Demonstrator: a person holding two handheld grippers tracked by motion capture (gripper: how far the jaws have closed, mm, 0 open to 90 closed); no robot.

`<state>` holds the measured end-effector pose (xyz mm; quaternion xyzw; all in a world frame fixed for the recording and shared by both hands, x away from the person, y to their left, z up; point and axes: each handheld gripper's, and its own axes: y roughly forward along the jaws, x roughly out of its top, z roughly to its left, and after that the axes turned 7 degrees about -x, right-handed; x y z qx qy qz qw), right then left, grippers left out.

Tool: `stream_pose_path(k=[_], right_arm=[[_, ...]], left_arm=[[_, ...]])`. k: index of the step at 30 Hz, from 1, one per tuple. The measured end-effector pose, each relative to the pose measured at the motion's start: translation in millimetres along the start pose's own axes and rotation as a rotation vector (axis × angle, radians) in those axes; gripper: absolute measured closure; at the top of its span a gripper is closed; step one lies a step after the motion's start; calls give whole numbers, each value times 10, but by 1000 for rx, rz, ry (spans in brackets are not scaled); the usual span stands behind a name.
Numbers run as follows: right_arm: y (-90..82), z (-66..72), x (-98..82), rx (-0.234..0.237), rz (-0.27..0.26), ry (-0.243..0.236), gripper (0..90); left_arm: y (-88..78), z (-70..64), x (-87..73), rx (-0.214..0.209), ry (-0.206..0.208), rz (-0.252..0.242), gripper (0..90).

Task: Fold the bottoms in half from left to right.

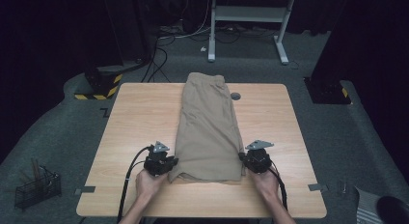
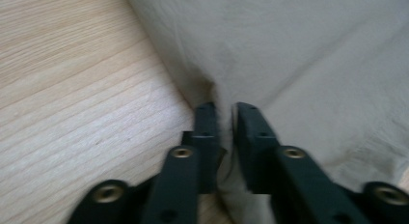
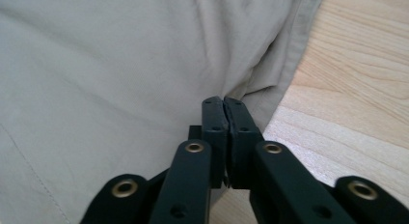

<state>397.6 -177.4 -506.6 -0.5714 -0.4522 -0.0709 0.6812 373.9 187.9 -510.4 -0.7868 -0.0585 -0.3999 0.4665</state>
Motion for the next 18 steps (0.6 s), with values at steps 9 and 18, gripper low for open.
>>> stream_pose_path(k=[9,18], right_arm=[[154,-72,116,-22,-14,85,687],[150,-40,77,3,2,29,893]], left_arm=[[203,138,243,21,-70,-60,524],[167,65,170,30,-7,-2,889]])
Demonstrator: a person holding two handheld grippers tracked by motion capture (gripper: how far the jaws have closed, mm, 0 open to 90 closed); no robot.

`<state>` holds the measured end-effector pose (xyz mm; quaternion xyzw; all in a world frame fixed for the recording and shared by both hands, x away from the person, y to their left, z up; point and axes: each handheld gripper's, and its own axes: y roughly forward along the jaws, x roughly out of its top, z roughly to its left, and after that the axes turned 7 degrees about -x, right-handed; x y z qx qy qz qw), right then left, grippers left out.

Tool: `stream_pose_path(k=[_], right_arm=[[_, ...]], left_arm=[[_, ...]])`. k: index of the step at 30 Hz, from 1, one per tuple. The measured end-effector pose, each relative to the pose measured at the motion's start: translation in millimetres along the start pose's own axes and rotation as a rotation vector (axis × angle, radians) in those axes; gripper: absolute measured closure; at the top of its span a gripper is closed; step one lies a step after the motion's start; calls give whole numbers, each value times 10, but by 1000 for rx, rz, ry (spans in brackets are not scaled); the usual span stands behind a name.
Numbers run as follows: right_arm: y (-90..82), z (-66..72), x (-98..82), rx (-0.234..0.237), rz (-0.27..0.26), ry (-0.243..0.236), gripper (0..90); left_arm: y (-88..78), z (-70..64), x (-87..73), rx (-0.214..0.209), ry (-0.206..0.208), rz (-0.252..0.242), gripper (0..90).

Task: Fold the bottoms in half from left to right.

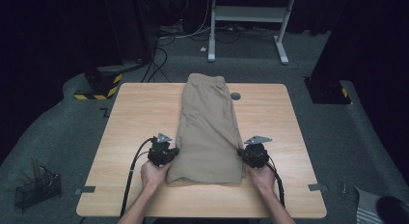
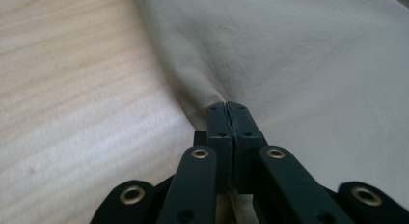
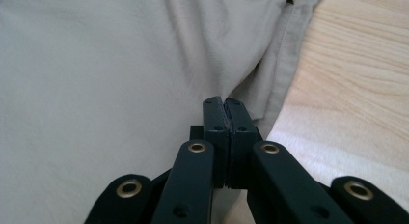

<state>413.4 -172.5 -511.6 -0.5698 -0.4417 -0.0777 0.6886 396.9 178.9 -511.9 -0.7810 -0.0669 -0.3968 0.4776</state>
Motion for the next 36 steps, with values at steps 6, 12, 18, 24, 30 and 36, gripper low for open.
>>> stream_pose_path(k=[6,12,18,24,30,36], right_arm=[[-148,42,-87,8,-11,-27,825],[-168,-45,31,-2,-57,36,683],[65,-89,235,-10,-30,91,645],[164,-98,227,-18,23,51,887],[-20,-92,44,-14,31,24,887],[-147,-112,-42,3,-6,39,742]], left_arm=[[-145,-6,-83,-10,-13,-23,739],[-115,98,92,-10,-61,-74,542],[95,173,289,-3,-94,-79,513],[142,159,222,23,-35,2,899],[-65,136,-36,19,-26,17,900],[-78,167,79,-48,-79,-64,576]])
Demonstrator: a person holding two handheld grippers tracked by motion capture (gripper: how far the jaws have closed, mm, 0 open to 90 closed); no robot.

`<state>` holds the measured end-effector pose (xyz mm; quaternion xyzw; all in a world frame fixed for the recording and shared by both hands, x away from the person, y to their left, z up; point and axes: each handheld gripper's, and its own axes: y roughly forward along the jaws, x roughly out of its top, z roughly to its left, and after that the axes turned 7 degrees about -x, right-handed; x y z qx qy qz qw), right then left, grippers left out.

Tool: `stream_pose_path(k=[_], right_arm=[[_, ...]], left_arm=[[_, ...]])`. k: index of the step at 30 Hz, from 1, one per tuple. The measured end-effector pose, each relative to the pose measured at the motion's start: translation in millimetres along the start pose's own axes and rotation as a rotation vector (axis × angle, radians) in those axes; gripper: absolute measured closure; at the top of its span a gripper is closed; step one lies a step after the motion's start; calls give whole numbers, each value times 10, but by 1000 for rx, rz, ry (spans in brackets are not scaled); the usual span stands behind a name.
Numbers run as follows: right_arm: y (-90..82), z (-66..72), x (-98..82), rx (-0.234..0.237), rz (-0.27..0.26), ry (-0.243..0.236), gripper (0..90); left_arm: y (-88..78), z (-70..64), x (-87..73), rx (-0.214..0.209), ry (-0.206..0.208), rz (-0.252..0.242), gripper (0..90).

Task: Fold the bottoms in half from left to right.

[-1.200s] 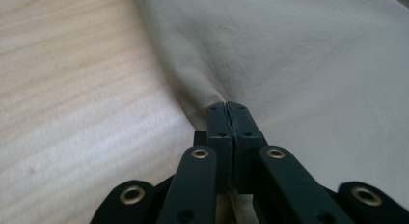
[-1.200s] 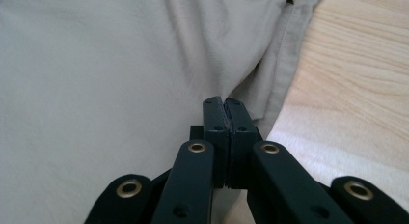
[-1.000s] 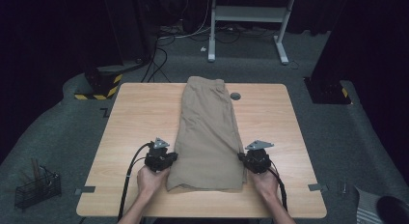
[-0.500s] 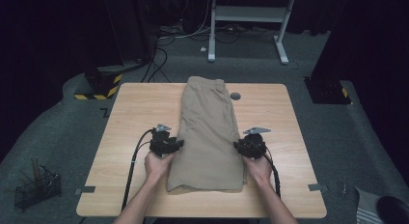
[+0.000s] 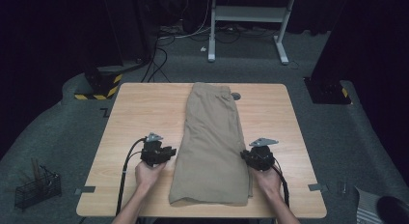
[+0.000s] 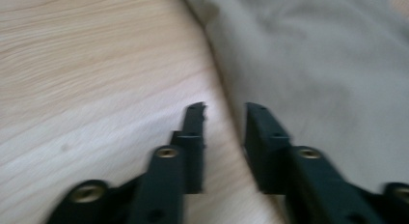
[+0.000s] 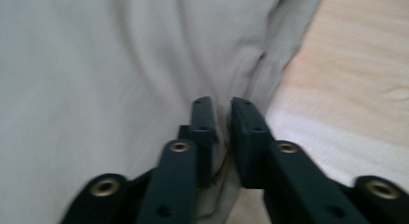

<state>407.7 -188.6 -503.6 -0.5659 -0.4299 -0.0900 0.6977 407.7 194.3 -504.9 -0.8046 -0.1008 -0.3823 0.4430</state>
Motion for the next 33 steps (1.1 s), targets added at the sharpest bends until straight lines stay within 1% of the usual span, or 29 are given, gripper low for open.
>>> stream_pose_path(k=[1,4,5,6,7,9,10,11,12,13,14,15,16,17,18,19,20,21,22,23,24,25,27,28,29,30,31,32,33], right_arm=[[9,-33,67,-11,-27,31,697],[52,-42,146,-30,-38,44,673],[128,-45,218,-31,-35,46,664],[128,-45,218,-31,-35,46,664],[221,-33,268,-32,-16,35,671],[310,-11,286,-29,16,23,737],[341,-5,282,-29,26,12,790],[341,-5,282,-29,26,12,790],[352,-3,266,-26,33,-5,883],[352,-3,266,-26,33,-5,883],[305,-14,248,-31,21,-17,896],[305,-14,248,-31,21,-17,896],[232,-37,224,-35,17,-16,898],[232,-37,224,-35,17,-16,898],[197,-50,210,-29,19,-16,898],[164,-60,192,-15,16,-15,898],[131,-49,170,-5,15,-21,898],[83,6,121,-3,16,-51,895],[83,6,121,-3,16,-51,895],[51,32,85,10,16,-52,862],[51,32,85,10,16,-52,862],[35,39,82,9,11,-49,809],[20,26,108,9,-7,-32,712],[20,8,162,6,-26,-9,636],[20,8,162,6,-26,-9,636],[31,4,193,7,-33,-2,619],[79,6,256,7,-40,6,612],[79,6,256,7,-40,6,612],[118,8,283,5,-43,10,614]], left_arm=[[101,-25,86,-9,-3,3,543],[205,-57,153,-19,-5,-1,517],[297,-74,204,-26,1,12,538],[297,-74,204,-26,1,12,580],[331,-78,217,-35,1,12,636],[372,-84,231,-44,3,23,751],[364,-96,234,-45,22,30,804],[364,-96,234,-45,22,30,850],[347,-104,233,-37,35,33,878],[323,-112,227,-33,41,39,878],[258,-107,198,-24,52,52,892],[258,-107,198,-24,52,52,895],[180,-100,135,-26,55,63,896],[180,-100,135,-26,55,63,896],[136,-104,94,-34,59,66,896],[104,-132,47,-41,56,67,897],[69,-163,5,-43,74,74,897],[32,-201,-36,-45,79,78,896],[1,-225,-68,-47,88,84,896],[-42,-246,-101,-50,87,81,874],[-42,-246,-101,-50,87,81,827],[-56,-231,-90,-44,83,70,827],[-60,-170,-26,-39,48,33,679],[-50,-152,13,-36,24,11,572],[-32,-132,56,-30,16,-3,572],[-4,-119,98,-17,16,-8,546],[36,-114,134,-12,4,-14,532],[79,-97,164,-9,-3,-17,532],[128,-83,191,-5,-8,-7,541]])
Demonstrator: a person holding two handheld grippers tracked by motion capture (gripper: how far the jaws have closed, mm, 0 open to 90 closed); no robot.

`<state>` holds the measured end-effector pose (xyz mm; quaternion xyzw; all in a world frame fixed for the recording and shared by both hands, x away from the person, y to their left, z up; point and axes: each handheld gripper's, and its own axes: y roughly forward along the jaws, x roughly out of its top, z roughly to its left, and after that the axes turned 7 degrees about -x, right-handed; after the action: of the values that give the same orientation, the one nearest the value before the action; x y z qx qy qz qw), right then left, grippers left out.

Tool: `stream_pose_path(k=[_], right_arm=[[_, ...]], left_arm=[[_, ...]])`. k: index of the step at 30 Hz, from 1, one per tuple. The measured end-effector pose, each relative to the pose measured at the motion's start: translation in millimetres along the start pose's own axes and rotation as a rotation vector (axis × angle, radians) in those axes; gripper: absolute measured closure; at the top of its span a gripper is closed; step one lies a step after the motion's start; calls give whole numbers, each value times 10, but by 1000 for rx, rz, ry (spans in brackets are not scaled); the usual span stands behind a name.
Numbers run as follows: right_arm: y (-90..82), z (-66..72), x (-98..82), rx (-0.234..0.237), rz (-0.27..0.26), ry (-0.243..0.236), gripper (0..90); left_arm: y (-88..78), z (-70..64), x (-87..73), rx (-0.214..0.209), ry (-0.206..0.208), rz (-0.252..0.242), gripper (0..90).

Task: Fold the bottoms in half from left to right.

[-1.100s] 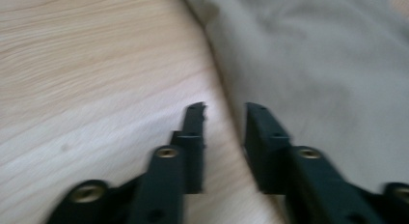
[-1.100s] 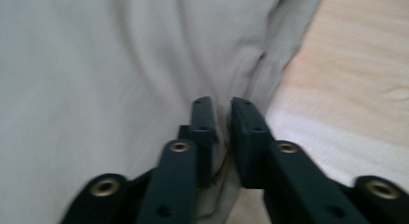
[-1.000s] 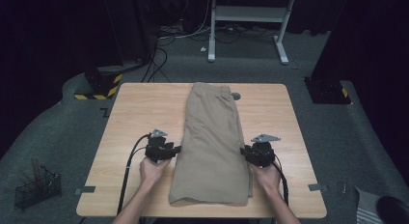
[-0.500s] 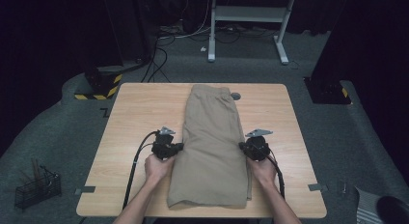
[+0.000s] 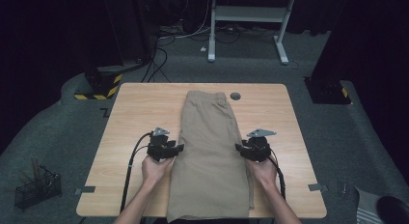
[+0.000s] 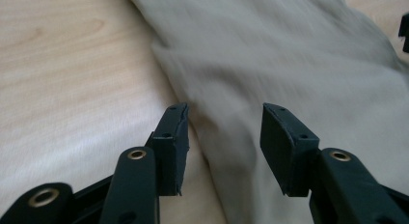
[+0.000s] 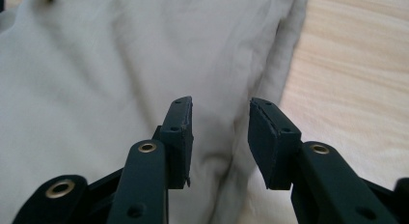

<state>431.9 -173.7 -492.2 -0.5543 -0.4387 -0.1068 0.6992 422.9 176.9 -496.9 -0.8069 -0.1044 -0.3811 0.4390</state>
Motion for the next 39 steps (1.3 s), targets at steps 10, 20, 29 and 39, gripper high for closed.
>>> stream_pose_path(k=[10,20,29,39], right_arm=[[164,-40,-3,-11,63,-27,900],[-3,9,-47,16,28,-40,685],[287,19,148,-6,68,-13,809],[55,121,-125,58,93,-106,900]], left_arm=[[46,28,-72,1,45,86,895],[-161,63,-99,-13,-5,9,549],[202,96,123,-3,-9,51,705],[-5,-33,-101,-3,92,104,883]])
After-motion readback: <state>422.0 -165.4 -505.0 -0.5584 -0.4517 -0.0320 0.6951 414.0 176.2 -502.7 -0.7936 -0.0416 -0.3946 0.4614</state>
